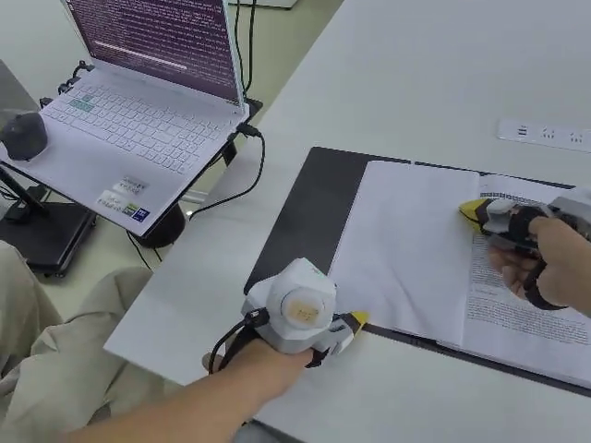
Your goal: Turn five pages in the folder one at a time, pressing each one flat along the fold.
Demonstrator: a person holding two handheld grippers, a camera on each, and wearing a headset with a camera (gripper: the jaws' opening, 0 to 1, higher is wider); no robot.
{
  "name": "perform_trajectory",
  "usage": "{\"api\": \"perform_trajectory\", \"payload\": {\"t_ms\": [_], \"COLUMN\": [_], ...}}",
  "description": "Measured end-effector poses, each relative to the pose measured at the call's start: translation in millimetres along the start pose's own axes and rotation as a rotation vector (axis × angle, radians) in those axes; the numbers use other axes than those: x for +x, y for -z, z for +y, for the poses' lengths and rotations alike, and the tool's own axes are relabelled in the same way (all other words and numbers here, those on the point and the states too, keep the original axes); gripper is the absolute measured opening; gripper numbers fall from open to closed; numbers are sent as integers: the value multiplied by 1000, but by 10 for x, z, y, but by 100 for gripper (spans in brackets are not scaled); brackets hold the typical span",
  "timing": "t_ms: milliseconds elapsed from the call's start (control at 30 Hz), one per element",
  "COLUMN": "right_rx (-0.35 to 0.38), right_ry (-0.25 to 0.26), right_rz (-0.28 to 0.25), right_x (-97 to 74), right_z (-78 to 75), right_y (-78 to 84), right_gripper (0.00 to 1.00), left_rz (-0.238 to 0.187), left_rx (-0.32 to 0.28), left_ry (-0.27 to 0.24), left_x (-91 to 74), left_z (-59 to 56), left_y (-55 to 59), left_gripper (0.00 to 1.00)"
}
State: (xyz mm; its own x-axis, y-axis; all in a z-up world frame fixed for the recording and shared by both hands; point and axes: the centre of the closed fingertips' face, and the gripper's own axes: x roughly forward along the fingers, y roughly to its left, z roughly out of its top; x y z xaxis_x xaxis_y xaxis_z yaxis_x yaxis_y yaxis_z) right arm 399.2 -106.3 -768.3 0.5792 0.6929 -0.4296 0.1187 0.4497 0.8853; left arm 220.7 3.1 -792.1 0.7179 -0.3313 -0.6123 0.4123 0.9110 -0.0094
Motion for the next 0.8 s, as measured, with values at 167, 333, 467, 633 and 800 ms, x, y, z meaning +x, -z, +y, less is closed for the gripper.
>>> {"api": "perform_trajectory", "payload": {"t_ms": [167,333,467,633,800], "right_rx": [50,91,124,182,224], "right_ry": [-9,-15,-20,-30,-34], "right_rz": [-46,-105,-144,-199,-256], "right_x": [73,167,232,307,346], "right_z": [5,15,34,46,56], "right_y": [-128,-287,-380,-502,-609], "right_gripper": [0,0,0,0,0], "left_rz": [-4,-8,-15,-20,-21], "left_rx": [-2,-2,-2,-3,-3], "left_ry": [-3,-5,-5,-6,-6], "left_x": [-3,-4,-5,-2,-3], "left_z": [-5,-7,-7,-4,-7], "left_y": [0,2,4,9,9], "left_gripper": [34,34,34,34,34]}}
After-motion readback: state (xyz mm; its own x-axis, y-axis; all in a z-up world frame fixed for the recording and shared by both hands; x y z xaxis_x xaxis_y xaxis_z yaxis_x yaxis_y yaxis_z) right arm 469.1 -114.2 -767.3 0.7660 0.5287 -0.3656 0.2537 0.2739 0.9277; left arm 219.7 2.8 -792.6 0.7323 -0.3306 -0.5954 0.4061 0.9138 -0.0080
